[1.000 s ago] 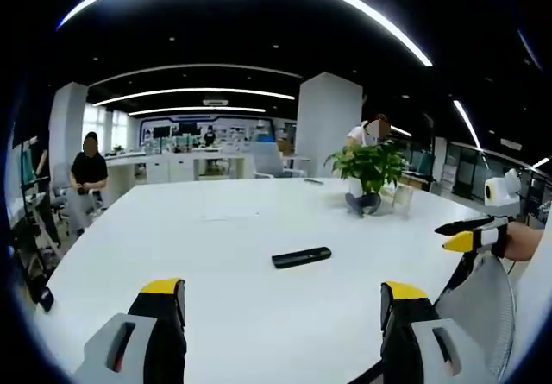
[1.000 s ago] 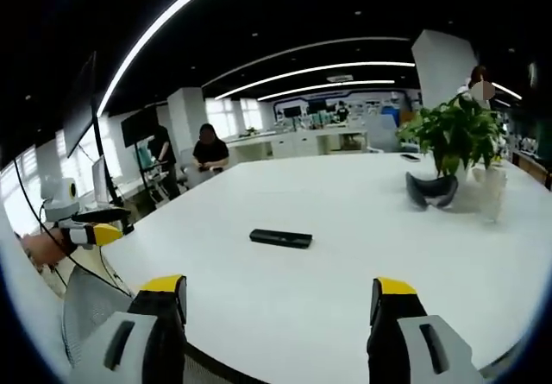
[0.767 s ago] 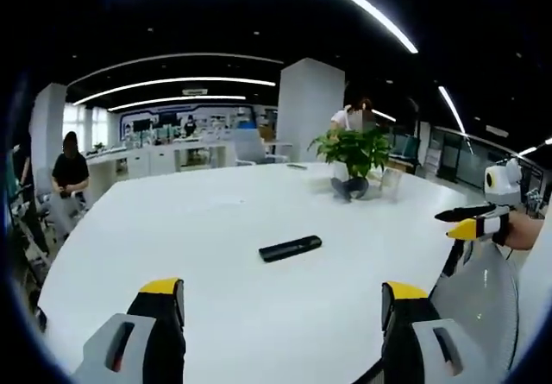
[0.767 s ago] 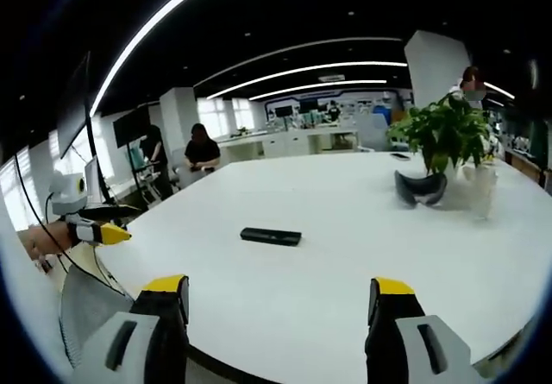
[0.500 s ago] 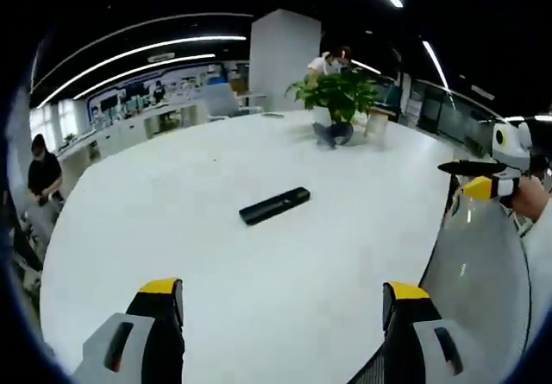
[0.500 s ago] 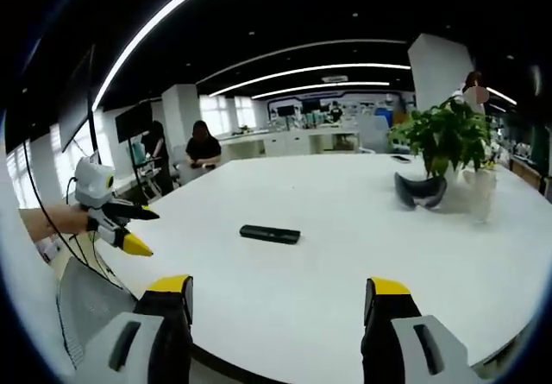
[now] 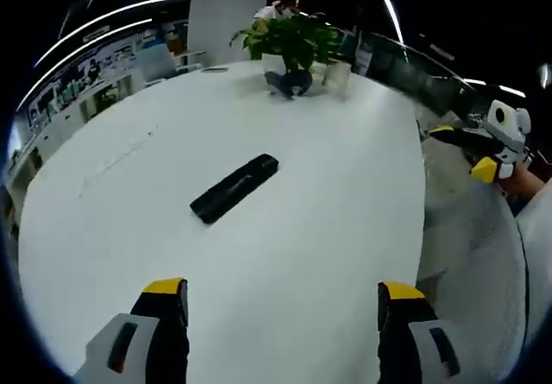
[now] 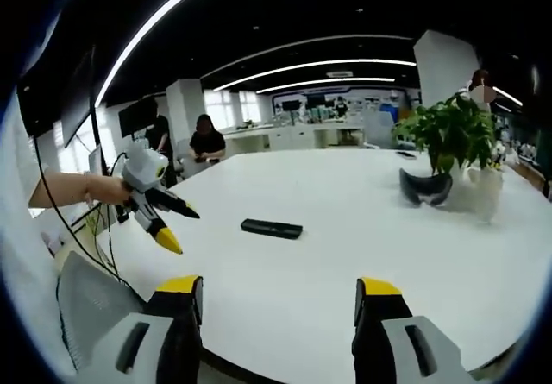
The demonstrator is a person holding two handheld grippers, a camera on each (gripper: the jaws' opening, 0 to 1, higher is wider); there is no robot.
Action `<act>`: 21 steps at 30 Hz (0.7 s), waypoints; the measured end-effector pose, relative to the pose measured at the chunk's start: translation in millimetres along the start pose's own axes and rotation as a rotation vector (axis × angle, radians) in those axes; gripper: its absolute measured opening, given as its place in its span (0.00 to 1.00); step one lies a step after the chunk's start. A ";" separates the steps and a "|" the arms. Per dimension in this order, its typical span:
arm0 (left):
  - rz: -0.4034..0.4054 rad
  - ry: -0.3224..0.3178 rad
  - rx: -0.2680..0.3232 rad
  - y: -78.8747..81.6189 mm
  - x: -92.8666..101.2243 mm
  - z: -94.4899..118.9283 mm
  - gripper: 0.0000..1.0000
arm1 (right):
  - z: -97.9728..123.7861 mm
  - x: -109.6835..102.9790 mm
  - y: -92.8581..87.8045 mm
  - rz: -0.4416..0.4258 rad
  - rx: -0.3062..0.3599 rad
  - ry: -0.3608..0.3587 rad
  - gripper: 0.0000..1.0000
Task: Press the specified remote control buttons in sequence, fully releasing each button before pressing the next.
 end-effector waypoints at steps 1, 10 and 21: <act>-0.020 -0.002 -0.029 1.9 -5.6 -2.8 0.93 | -0.3 0.0 -1.4 0.010 -0.007 0.004 0.68; -0.205 -0.024 -0.188 23.0 -42.8 -27.5 0.88 | -4.2 1.2 -7.3 0.045 -0.054 0.020 0.55; -0.186 -0.159 -0.244 50.6 -70.6 -64.9 0.73 | -4.6 9.1 -5.7 -0.055 -0.054 0.047 0.35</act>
Point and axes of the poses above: the point that each gripper's makers call its tool centre point, and the gripper's own axes: z roughly backward along the fingers, x roughly to its right, y roughly out of its top, the point moved 2 cm from there along z, roughly backward along the fingers, and after that the axes turned 10 degrees about -y, right-handed, at the moved point
